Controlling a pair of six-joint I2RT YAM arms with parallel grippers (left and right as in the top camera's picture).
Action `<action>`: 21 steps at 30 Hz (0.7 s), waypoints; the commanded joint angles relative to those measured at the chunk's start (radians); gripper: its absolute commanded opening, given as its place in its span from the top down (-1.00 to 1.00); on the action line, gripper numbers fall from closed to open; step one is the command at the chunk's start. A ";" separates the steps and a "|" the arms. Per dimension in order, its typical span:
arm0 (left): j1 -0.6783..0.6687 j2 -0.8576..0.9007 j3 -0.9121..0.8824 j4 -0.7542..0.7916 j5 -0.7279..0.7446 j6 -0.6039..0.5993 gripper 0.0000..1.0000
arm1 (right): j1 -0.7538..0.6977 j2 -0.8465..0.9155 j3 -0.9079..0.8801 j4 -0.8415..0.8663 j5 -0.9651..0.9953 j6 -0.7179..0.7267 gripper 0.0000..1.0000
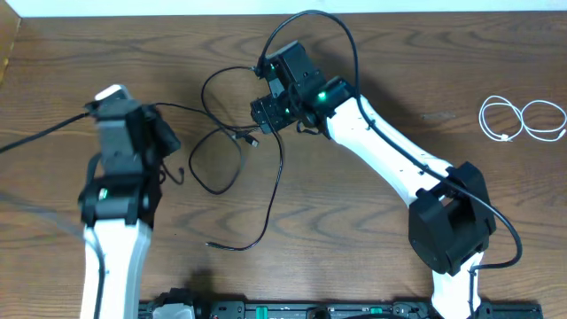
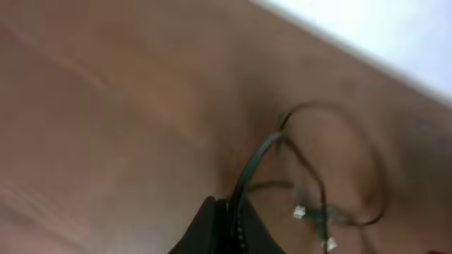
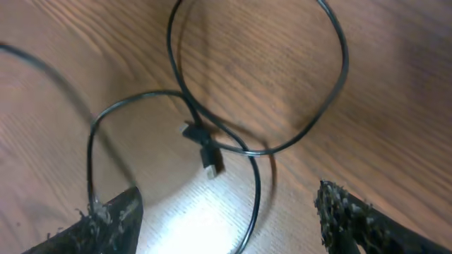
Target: Untangle cables
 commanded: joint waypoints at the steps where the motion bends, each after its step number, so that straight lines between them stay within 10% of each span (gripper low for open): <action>1: 0.004 0.108 0.021 -0.024 -0.009 -0.019 0.85 | 0.003 0.001 -0.072 0.056 0.013 -0.007 -0.53; 6: 0.004 0.297 0.021 -0.039 0.021 -0.019 0.83 | 0.004 0.001 -0.201 0.249 0.012 -0.014 -0.65; 11: 0.005 0.401 0.021 -0.041 0.187 0.026 0.16 | -0.003 0.000 -0.178 0.239 0.001 -0.089 0.09; 21: 0.134 0.410 0.029 -0.022 0.575 0.052 -0.17 | -0.011 0.000 0.113 -0.036 -0.072 -0.150 -0.20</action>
